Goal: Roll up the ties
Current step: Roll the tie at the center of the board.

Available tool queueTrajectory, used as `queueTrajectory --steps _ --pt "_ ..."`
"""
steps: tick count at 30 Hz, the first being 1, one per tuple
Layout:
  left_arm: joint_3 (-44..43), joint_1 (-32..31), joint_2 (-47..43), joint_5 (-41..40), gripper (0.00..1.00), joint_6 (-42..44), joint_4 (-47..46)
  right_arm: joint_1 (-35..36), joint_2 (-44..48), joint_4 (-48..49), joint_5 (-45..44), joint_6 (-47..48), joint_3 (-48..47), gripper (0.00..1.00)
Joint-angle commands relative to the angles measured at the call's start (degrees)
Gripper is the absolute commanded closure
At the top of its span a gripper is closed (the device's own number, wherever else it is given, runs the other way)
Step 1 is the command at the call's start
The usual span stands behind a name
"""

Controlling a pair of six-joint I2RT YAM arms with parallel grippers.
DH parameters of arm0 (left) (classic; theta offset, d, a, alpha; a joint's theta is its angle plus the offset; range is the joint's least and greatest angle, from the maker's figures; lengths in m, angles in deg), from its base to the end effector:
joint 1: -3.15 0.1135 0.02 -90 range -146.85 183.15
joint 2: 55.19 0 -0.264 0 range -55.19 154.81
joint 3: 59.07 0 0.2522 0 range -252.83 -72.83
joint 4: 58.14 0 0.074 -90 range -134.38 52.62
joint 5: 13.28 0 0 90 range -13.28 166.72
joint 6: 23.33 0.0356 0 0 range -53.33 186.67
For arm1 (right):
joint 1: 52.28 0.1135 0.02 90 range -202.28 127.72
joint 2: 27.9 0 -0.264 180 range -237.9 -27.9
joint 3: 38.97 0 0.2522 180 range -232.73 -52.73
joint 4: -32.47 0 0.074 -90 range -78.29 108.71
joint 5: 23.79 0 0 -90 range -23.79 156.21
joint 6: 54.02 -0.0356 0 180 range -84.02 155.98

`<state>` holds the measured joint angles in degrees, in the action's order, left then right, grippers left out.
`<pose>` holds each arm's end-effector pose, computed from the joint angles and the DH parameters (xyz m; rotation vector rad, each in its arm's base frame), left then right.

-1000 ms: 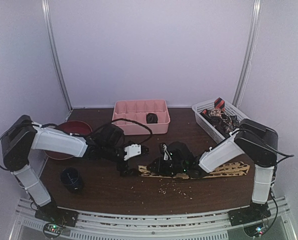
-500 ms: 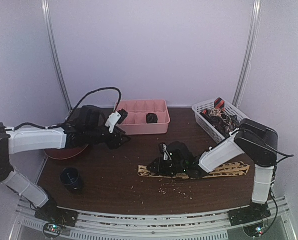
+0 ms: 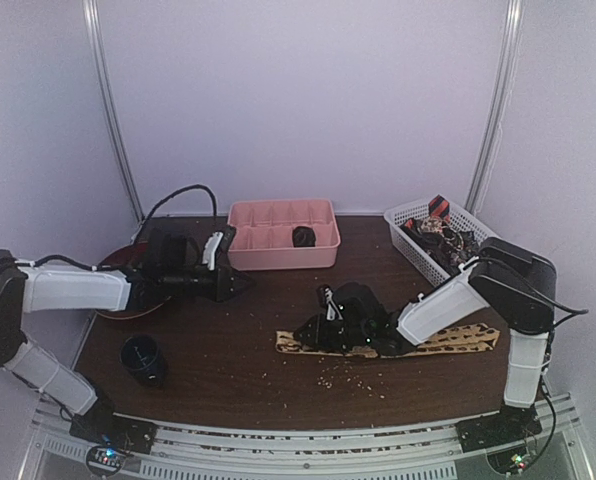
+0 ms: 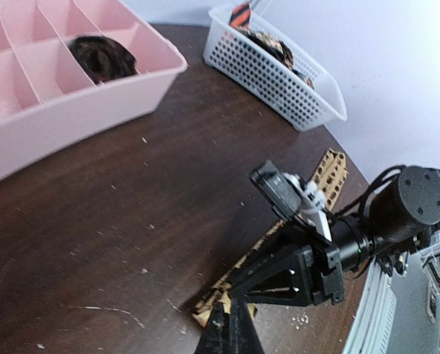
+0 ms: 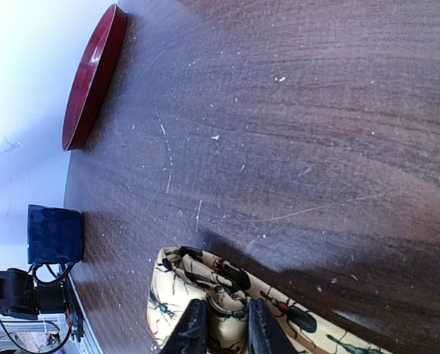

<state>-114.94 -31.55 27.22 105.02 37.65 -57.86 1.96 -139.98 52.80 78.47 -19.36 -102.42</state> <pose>0.2410 -0.1874 0.2150 0.4434 2.1500 -1.1687 0.2169 0.3142 0.1173 -0.1288 2.3633 1.2990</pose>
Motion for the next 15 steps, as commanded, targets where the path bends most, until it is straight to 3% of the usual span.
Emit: queueTrajectory --steps 1,8,15 --pt "1.4 -6.1 4.3 0.5 1.00 -4.3 -7.0 -0.2 1.0 -3.7 -1.5 1.9 -2.1 0.80" --pt "1.6 -11.9 13.6 -1.1 1.00 -6.8 -12.4 -0.1 1.2 -4.7 -2.1 2.5 -2.6 0.80" --pt "2.5 -12.1 19.5 -2.0 1.00 -7.1 -15.2 -0.2 1.4 -5.4 -2.3 2.5 -2.9 0.80"
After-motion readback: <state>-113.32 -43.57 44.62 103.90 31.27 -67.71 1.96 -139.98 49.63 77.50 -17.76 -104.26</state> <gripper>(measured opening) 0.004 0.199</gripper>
